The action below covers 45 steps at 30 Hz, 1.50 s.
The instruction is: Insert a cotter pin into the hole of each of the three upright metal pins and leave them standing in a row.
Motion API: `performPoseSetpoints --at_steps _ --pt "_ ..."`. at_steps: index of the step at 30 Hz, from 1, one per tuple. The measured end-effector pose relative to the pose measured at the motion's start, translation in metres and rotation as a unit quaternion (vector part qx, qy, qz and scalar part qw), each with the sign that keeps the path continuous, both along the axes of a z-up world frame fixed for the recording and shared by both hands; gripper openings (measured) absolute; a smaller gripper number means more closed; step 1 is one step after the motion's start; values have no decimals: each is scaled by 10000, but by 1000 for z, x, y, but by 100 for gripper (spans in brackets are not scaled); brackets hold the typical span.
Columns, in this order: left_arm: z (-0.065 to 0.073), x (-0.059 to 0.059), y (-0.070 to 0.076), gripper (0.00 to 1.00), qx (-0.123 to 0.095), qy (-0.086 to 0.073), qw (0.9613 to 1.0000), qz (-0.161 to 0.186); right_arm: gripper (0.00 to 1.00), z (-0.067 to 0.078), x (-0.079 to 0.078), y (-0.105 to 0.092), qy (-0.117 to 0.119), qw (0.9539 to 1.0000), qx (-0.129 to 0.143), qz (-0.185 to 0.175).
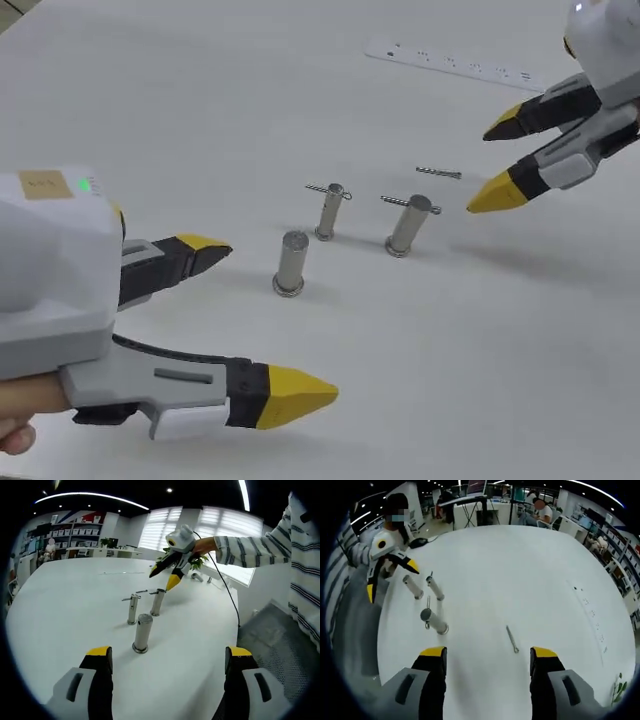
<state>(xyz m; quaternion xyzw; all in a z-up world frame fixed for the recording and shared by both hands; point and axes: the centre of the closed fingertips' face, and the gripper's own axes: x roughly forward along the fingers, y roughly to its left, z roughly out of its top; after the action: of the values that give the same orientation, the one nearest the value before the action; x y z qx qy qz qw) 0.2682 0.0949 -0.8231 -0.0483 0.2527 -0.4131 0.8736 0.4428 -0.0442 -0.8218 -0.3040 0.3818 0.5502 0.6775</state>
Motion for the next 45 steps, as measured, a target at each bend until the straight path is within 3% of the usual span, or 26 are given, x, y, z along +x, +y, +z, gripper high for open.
performPoseSetpoints --at_steps 4,10,18,21,26,28,34,45 --pt "-1 -1 1 93 -8 33 10000 30 60 -9 8 1 -19 9998 -169 126" --pt "-3 1 3 93 -8 47 9999 99 44 -20 15 4 217 9994 -247 61" --pt "-6 0 2 92 -54 96 9998 152 43 -34 16 7 331 9981 -477 188" --pt "-2 3 3 89 -140 -9 9997 218 41 -41 22 8 350 9974 -587 220" --pt "-2 4 4 90 -136 7 9996 235 33 -40 28 11 158 9966 -722 353" --pt "-3 4 3 89 -120 13 9997 220 28 -40 27 13 194 9963 -754 375" --pt "-4 4 1 86 -169 -74 9997 175 24 -42 24 13 118 9930 -1000 619" --pt "-10 0 1 86 -103 -10 9999 95 17 -44 22 7 118 9880 -1383 676"
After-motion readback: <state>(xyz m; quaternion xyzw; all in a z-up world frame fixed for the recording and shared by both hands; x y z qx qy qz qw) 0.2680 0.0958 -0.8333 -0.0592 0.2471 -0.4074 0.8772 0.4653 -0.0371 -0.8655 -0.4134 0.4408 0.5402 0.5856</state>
